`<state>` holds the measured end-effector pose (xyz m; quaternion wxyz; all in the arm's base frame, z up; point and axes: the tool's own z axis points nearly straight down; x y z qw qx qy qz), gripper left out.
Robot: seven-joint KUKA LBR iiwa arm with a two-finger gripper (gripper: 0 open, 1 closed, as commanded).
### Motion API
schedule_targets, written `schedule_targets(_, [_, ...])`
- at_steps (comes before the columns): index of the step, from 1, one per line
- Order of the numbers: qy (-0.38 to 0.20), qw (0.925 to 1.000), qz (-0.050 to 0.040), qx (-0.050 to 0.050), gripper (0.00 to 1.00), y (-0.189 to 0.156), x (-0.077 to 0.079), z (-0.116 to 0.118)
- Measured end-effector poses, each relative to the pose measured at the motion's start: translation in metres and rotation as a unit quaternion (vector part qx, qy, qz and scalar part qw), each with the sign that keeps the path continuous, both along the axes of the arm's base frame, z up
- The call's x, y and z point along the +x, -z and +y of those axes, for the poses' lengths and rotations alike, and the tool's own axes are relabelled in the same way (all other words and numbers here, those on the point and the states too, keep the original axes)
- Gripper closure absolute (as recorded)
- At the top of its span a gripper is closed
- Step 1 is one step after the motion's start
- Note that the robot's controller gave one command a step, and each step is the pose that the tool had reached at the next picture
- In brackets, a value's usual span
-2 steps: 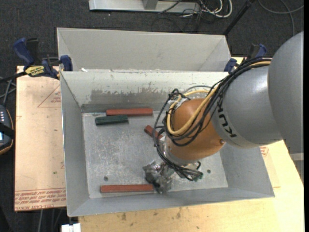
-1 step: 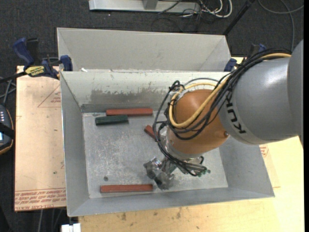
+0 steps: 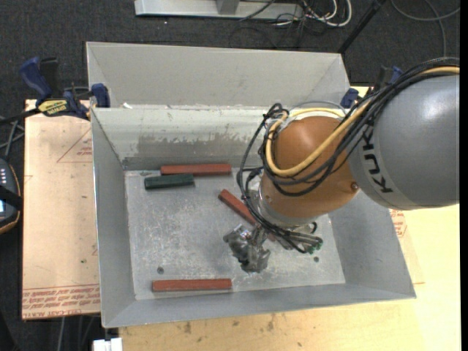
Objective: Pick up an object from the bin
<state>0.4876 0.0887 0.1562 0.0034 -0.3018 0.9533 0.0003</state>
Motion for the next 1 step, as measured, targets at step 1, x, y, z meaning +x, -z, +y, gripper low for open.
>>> schedule_targets(1, [0.008, 1.0000, 0.0021, 0.000, 1.00, -0.1005, -0.0084, 0.0117])
